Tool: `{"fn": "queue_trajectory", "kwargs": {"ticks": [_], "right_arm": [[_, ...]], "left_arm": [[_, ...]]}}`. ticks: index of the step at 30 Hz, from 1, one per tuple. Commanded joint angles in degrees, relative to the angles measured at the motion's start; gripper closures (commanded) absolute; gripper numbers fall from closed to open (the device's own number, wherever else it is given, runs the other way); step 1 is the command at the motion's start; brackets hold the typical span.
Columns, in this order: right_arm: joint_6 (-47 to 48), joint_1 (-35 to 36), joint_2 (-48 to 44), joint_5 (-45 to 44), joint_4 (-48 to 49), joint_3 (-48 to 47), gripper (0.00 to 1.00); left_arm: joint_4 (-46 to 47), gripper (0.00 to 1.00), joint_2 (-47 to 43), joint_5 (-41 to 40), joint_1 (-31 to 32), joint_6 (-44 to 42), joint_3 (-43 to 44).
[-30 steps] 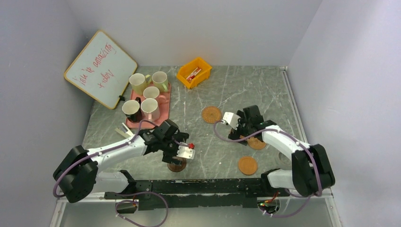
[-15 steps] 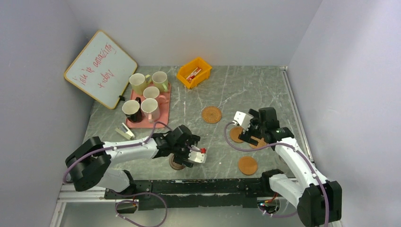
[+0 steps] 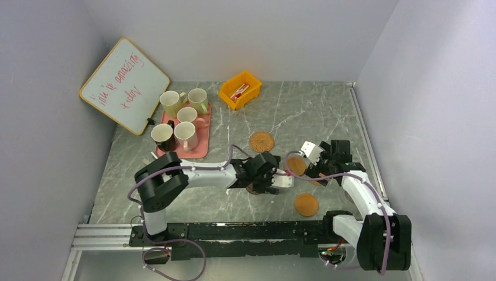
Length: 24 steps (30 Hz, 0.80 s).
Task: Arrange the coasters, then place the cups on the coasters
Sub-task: Move the coaster to the center of the board.
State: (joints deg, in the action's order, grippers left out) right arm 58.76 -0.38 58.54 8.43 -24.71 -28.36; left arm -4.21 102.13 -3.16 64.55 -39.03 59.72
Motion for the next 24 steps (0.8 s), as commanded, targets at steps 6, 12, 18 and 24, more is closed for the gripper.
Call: {"fn": "queue_trajectory", "kwargs": {"ticks": [6,12,18,24], "right_arm": [[-1.09,-1.26,6.82,-0.82,12.11,0.46,0.0],[-5.57,-1.21,18.52,-3.54,20.89,-4.67,0.0],[-11.42,-0.44,28.15,-7.2,28.46,-14.7,0.0],[-21.92,2.11,37.52,-14.66,25.2,-30.53,0.0]], "left_arm": [[1.33,0.04,2.07,-6.71,-1.44,15.1,10.89],[7.59,0.04,-0.92,-10.58,-7.15,17.15,9.66],[7.21,0.04,6.45,-14.14,-10.41,17.8,14.13],[6.63,0.04,10.64,-14.84,-13.97,20.37,19.03]]}}
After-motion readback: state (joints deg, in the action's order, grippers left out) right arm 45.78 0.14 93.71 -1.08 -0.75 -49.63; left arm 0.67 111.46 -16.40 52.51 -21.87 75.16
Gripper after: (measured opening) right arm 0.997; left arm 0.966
